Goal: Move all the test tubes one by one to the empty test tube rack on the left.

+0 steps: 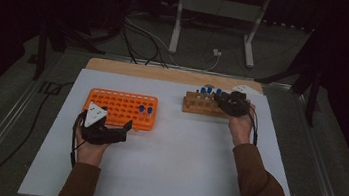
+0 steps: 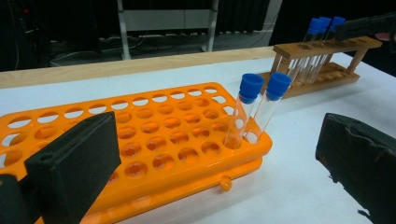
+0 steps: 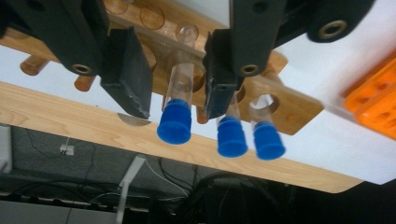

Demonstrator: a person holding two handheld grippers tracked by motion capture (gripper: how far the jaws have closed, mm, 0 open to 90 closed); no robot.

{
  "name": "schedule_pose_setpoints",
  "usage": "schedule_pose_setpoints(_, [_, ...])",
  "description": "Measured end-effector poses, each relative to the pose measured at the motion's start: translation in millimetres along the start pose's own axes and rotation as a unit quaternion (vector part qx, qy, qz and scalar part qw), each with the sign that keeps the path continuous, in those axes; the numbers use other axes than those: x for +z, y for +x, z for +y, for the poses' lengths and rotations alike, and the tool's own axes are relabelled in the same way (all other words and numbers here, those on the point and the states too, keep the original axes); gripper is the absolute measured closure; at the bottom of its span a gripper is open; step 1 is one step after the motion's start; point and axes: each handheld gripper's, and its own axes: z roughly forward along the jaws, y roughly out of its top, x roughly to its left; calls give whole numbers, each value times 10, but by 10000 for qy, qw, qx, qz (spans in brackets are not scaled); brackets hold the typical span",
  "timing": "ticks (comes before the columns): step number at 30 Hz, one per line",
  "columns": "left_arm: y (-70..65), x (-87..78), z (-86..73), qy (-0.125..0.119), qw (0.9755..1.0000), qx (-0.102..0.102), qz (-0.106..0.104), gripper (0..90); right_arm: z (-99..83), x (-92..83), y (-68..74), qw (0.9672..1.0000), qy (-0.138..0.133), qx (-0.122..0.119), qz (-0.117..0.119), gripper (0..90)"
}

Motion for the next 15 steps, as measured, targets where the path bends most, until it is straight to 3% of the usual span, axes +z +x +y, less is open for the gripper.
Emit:
schedule_pose_setpoints(3, [6, 0, -1, 1, 10000, -1, 1, 7, -16, 41, 13, 10000, -4, 2, -88, 705])
schedule_pose_setpoints(9, [4, 5, -3, -5, 10000, -17, 3, 7, -42, 97, 22, 9999, -54, 107, -106, 738])
schedule_pose_setpoints(15, [7, 16, -11, 22, 10000, -30, 2, 7, -44, 112, 82, 9999, -53, -11, -145, 768])
